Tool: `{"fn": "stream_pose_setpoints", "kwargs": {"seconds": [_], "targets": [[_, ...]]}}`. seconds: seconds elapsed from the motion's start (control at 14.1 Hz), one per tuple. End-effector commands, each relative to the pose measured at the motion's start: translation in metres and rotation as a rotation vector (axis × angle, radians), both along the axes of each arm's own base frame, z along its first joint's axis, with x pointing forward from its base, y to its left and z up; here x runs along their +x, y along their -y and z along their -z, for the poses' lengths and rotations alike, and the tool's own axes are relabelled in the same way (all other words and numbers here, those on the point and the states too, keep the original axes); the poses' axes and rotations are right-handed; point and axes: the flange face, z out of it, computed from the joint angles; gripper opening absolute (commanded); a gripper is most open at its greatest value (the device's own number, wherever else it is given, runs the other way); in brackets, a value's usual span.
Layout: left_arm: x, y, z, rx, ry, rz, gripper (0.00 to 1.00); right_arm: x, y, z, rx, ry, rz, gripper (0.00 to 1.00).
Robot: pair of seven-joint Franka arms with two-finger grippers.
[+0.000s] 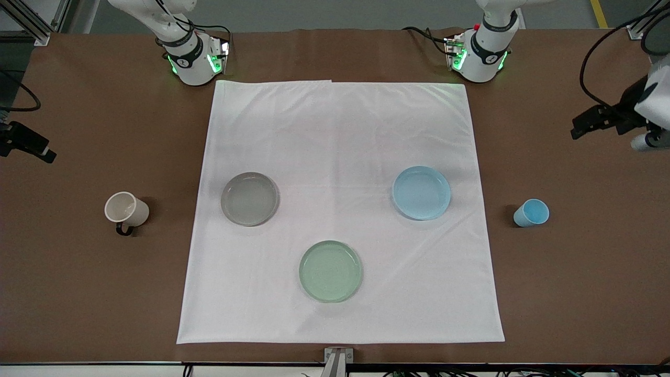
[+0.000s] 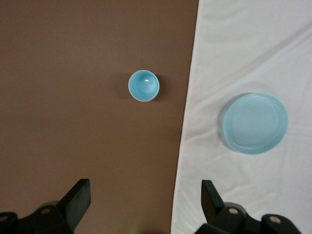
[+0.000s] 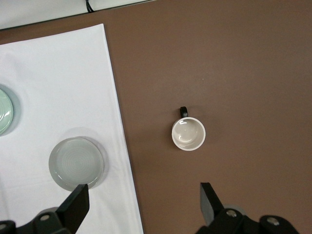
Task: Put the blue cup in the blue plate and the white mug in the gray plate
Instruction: 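Reach the left gripper to the blue cup while the right gripper reaches the mug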
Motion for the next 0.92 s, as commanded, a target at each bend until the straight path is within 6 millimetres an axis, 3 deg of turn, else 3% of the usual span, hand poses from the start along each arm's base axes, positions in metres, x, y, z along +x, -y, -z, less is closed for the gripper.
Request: {"fn": "stream_pose_setpoints", "kwargs": {"seconds": [0.0,0.14,0.35,0.57,0.71,0.85], "targets": [[0.005,-0.021,0.075,0.025,0.039,0.031,1.0,-0.001,-0.002,-0.004,0.002,-0.003,-0.008,1.0],[0.006,-0.045,0.132,0.021,0.077,0.018,1.0,-0.001,-0.002,-0.004,0.002,-0.001,-0.01,1.0],[0.02,-0.074,0.212,0.005,0.126,0.129,1.0,0.002,-0.009,-0.002,0.0,0.0,-0.023,1.0],[0.026,-0.079,0.254,-0.009,0.13,0.127,0.99,0.019,-0.012,0.025,0.003,-0.031,-0.035,1.0],[0.029,-0.076,0.271,-0.019,0.126,0.128,0.89,0.028,-0.022,0.048,-0.01,-0.069,-0.055,1.0],[0.03,-0.076,0.294,-0.033,0.115,0.123,0.79,0.045,-0.013,0.087,-0.011,-0.117,-0.043,1.0]]}}
